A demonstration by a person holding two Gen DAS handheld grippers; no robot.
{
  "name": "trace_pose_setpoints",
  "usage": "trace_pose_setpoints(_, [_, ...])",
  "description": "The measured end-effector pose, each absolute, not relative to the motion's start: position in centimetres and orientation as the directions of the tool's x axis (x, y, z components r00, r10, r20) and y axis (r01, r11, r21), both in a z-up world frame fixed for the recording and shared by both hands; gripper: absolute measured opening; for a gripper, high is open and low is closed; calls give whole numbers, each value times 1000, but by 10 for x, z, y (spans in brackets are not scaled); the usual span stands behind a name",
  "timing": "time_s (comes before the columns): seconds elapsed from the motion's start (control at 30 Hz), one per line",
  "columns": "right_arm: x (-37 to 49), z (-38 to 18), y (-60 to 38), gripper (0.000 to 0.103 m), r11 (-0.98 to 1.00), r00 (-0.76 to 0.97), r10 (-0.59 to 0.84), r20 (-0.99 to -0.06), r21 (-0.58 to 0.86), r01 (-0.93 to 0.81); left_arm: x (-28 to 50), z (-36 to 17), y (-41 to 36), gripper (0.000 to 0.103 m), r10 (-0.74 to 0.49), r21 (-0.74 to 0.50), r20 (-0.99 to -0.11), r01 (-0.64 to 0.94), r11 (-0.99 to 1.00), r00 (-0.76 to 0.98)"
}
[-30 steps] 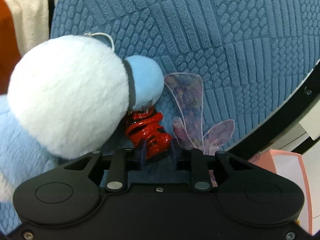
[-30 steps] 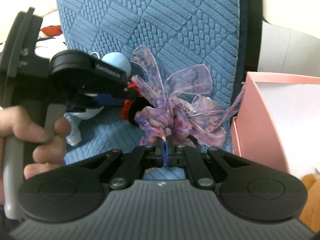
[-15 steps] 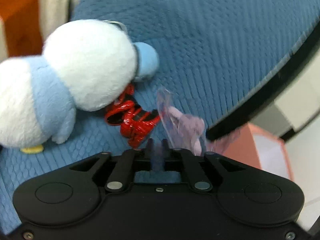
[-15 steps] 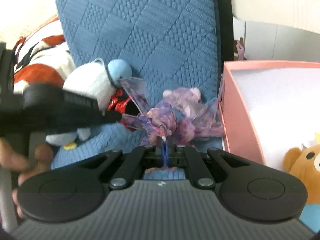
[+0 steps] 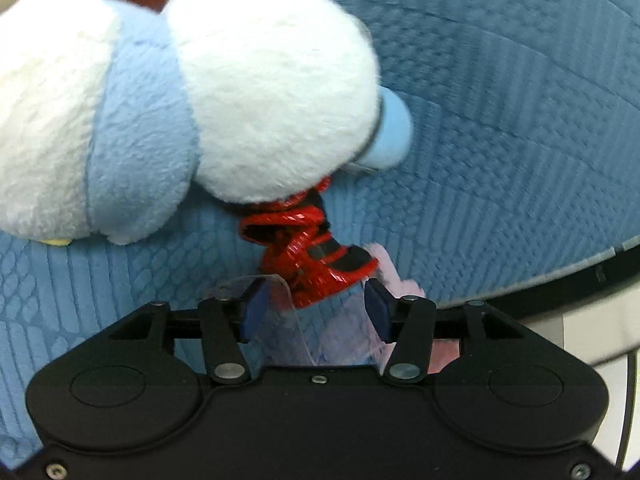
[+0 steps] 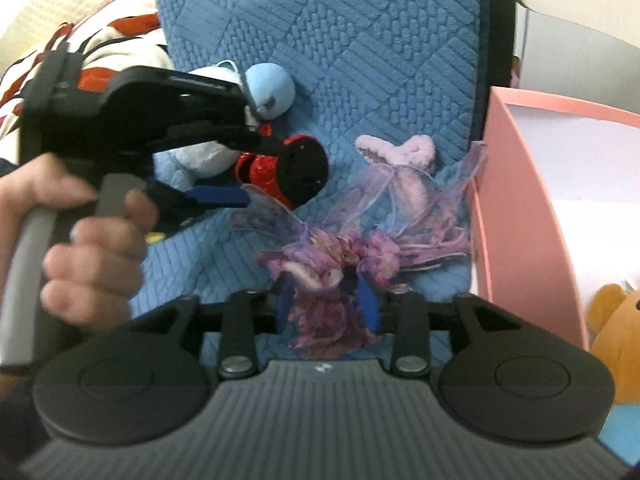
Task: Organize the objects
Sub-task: 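Close the right tool on the purple ribbon while the left tool grasps the red toy, lift both, then lift the purple ribbon bow with the right tool while the left tool lifts the red lion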
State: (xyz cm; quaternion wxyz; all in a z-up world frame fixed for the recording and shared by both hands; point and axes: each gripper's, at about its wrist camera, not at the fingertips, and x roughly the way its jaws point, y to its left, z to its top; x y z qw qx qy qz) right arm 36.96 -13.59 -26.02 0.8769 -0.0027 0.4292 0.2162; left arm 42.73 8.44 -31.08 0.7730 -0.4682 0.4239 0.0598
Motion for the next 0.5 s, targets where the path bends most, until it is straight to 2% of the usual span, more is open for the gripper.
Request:
trace_pose_setpoints(0.07, [370,-261,-133,41,904,540,375,-753,168,-394,432,-318,87,53,-319,-692,-700,-498,523,639])
trace_pose_setpoints(0.23, [371,-263,-131,62,906,558,349,-753,118,-407,439,-324,91,53,-348,-721,-681,-510,468,644])
trace_pose_setpoints(0.5, [379,-278,-126,63,894,515,355,-780,123,-430,435,-328,105,53,-276,-702,-699,-562,438,660])
